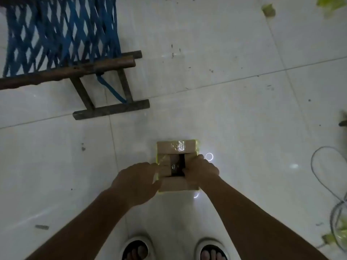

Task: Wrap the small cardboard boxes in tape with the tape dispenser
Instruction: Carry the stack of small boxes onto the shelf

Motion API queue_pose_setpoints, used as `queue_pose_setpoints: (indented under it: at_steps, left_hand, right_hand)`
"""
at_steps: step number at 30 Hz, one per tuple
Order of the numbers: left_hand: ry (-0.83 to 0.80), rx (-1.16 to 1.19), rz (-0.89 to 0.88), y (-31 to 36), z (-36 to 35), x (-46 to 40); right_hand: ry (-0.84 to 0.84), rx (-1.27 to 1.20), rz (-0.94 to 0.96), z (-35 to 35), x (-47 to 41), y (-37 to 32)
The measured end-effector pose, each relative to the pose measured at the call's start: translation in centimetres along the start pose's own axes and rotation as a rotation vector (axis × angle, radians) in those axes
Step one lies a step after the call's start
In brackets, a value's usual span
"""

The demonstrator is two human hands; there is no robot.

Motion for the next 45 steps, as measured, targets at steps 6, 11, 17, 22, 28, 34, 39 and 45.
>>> queue_pose_setpoints:
  at_steps: [6,11,17,22,28,34,39,45]
  left_hand:
    - [-0.03,0.007,-0.024,-0.5,0.1,-0.2]
    - [-0.051,-0.006,-0.019,0.0,3.2,2.6]
    - [-0.019,0.004,-0.025,2.0,11.8,8.9]
    - [0.039,-0.042,-0.059,4.4,22.2,16.8]
    - [0.168,-0.044,-0.089,7.4,36.9,28.4]
    - [0.297,-0.049,-0.127,9.5,50.5,40.0]
    - [0.372,-0.095,-0.13,9.8,58.4,48.5]
    - [0.442,-0.132,-0.091,8.6,65.0,57.1]
  right_hand:
    - [0.17,0.027,-0.009,0.9,0.5,0.3]
    - [0.213,0.108,0.031,4.9,4.1,0.1]
    - [0.233,0.158,0.108,14.5,12.8,-1.8]
    - [0.311,0.228,0.211,26.0,23.9,-4.8]
    - [0.374,0.296,0.275,39.3,38.9,-9.0]
    - [0.472,0.386,0.366,49.7,54.8,-14.0]
    - [0.571,0.456,0.413,55.6,65.9,-17.8]
    - [0.647,0.448,0.454,59.7,75.7,-21.4]
Point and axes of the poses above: each hand's wrist, its own x-axis away from the middle knuckle, its own z-axis out of the back of the hand, y = z × x, the point moved 9 cm from there along -x, towards the middle knuckle
